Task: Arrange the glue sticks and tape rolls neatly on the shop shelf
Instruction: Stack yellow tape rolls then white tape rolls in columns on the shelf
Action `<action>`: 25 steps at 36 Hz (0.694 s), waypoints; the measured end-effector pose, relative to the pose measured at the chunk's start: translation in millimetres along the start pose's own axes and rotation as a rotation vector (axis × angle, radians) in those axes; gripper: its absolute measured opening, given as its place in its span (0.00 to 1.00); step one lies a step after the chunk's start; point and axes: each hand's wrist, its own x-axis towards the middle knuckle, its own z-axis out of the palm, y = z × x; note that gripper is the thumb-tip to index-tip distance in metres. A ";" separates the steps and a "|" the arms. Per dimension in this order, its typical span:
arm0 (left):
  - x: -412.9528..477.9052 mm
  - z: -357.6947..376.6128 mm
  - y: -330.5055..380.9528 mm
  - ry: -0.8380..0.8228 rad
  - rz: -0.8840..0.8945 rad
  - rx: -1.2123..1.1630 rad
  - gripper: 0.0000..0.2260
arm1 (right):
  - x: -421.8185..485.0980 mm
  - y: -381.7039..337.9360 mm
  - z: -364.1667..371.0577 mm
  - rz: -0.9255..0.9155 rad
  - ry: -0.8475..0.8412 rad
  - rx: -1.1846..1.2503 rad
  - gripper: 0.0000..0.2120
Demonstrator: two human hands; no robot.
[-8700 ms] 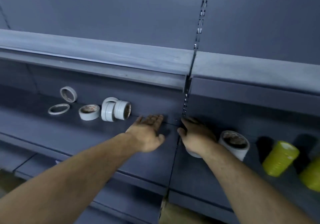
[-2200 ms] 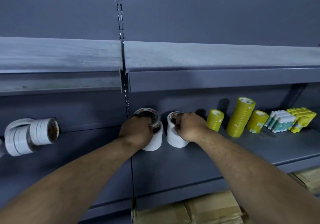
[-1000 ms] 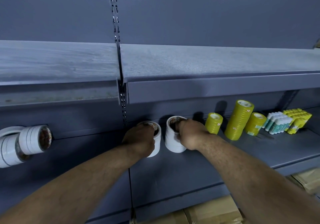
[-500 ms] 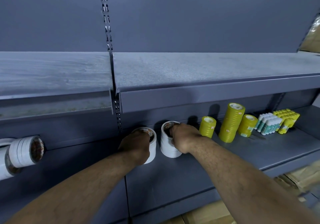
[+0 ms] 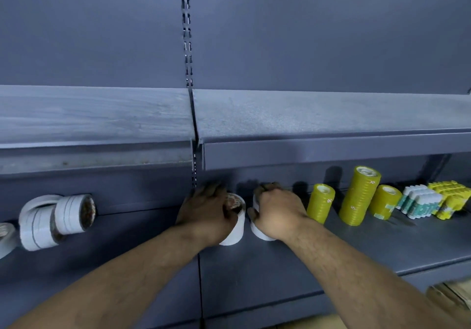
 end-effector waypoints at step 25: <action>-166.5 -45.9 -155.8 0.052 -0.421 0.079 0.34 | -19.5 -188.7 22.7 -0.444 -0.011 0.183 0.23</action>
